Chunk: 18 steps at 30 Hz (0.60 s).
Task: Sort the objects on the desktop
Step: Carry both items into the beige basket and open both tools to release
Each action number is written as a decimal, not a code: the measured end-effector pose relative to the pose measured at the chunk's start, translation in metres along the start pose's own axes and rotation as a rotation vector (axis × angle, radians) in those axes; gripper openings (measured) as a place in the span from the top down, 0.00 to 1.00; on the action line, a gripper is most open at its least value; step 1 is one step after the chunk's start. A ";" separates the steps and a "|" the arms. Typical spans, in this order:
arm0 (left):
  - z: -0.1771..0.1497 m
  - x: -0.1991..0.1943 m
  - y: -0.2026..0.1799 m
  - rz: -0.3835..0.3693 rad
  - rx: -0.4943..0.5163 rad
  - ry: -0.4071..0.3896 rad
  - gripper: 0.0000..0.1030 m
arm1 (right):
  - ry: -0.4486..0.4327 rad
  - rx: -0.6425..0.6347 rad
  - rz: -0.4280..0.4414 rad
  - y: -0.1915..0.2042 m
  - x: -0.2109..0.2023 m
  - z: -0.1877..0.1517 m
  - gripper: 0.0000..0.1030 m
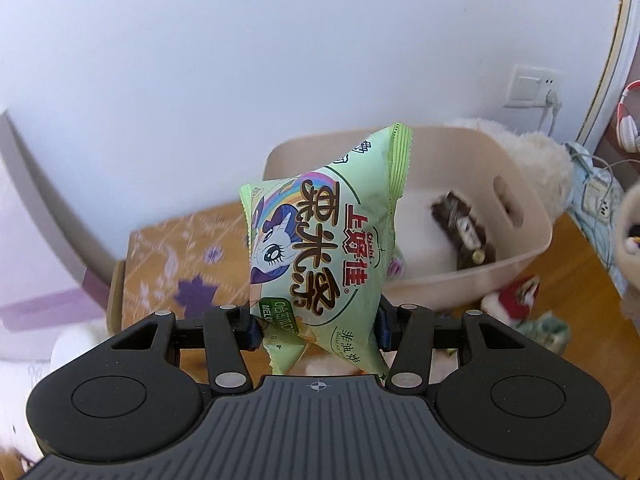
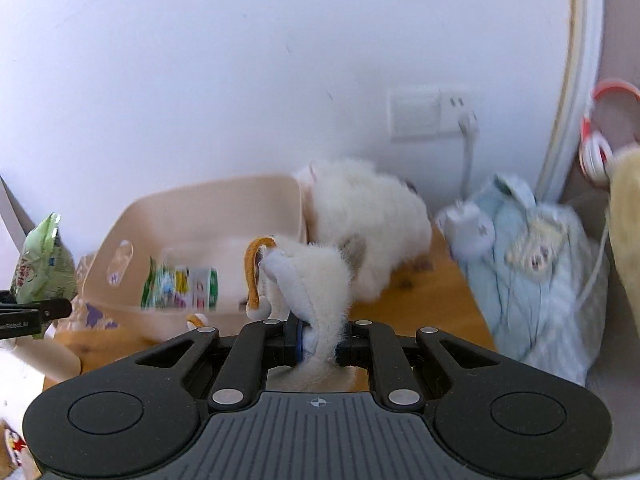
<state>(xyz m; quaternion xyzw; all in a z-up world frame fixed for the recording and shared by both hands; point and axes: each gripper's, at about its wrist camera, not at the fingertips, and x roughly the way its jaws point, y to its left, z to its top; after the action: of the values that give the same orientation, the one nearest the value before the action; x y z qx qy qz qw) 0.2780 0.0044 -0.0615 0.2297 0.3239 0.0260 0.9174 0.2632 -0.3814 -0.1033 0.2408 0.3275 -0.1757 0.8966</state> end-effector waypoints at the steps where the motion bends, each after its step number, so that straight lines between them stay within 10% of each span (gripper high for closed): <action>1: 0.005 0.002 -0.004 -0.002 0.007 -0.005 0.50 | -0.010 -0.017 0.000 0.002 0.003 0.006 0.88; 13: 0.047 0.043 -0.038 0.010 0.055 0.006 0.50 | -0.075 -0.127 0.028 0.032 0.043 0.056 0.88; 18: 0.049 0.065 -0.046 0.025 0.064 0.035 0.50 | -0.085 -0.004 -0.108 0.040 0.068 0.065 0.88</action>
<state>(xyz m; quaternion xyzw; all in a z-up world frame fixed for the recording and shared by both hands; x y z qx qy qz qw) 0.3545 -0.0443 -0.0860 0.2626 0.3376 0.0309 0.9034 0.3644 -0.3946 -0.0926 0.2133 0.3021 -0.2330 0.8994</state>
